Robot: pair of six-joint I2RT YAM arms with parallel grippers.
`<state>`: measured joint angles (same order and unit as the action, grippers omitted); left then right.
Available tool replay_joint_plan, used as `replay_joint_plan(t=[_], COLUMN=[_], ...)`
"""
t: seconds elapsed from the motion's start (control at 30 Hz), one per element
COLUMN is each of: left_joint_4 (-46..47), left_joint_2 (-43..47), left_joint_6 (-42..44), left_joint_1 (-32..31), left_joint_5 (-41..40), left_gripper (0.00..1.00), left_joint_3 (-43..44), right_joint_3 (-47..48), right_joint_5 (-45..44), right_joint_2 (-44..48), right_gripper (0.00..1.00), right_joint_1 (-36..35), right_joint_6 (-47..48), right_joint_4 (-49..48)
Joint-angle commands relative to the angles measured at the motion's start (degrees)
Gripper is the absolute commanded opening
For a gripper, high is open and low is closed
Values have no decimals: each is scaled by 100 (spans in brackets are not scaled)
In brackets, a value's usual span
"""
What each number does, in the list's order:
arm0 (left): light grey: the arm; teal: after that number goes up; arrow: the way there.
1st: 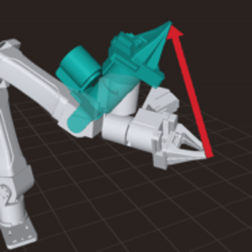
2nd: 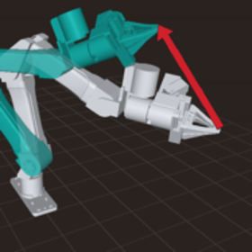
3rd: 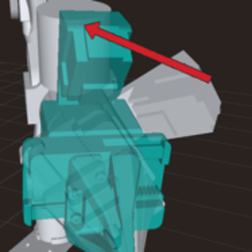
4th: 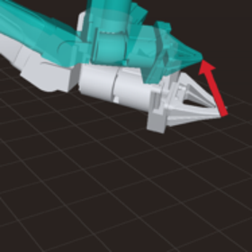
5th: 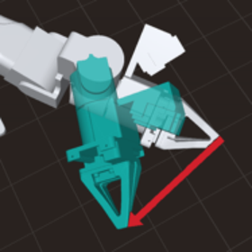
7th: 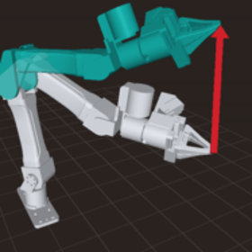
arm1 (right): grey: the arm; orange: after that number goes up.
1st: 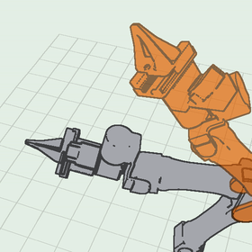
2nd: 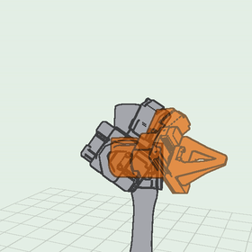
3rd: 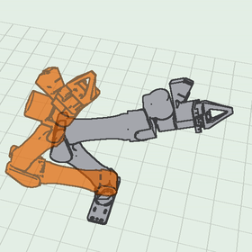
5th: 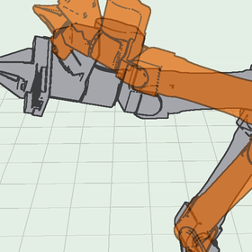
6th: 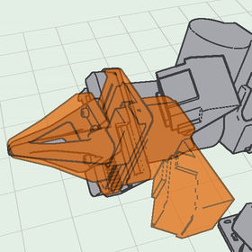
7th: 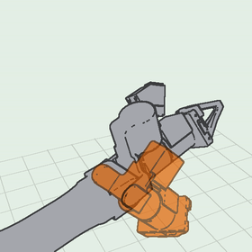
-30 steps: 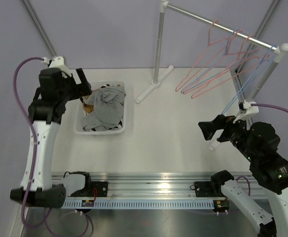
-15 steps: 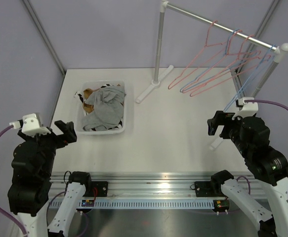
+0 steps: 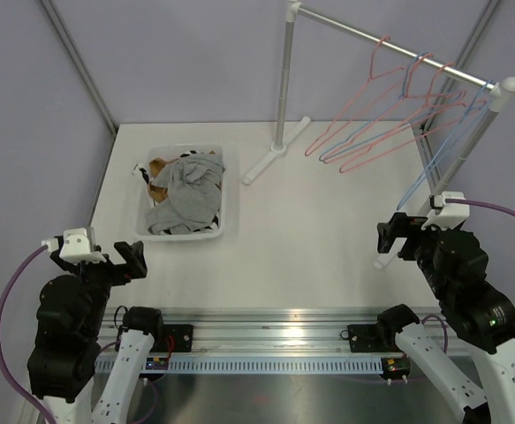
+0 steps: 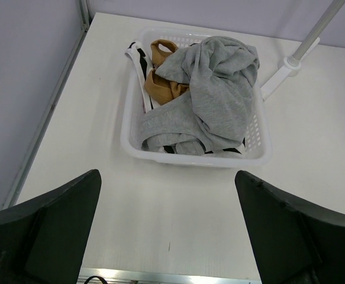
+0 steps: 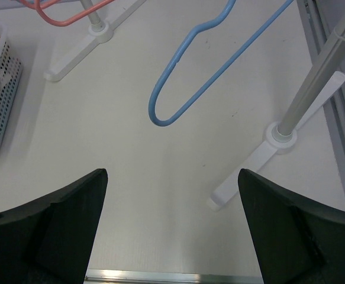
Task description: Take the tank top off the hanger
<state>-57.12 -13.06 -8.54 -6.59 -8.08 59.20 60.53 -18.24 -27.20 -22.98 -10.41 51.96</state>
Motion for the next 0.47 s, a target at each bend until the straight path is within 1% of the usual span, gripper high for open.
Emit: replay_joint_plan(t=[0.0,0.23,0.43], left_joint_4=[351,386,404], left_joint_2=[-39,-21,-56], left_joint_6=[115,89,89], left_joint_1=[-27,-35,-35], left_joint_5=[254,87,-45], left_gripper=[99,99,99], left_joint_3=[-84,-119,-119], right_joint_3=[-103,-173,-156], right_joint_5=[-75,22,84], right_joint_2=[-31,-110,-277], right_gripper=[99,100,99], right_joint_1=[-4,4,4], right_joint_6=[-22,-48,-40], right_joint_4=[-441,-714,-644])
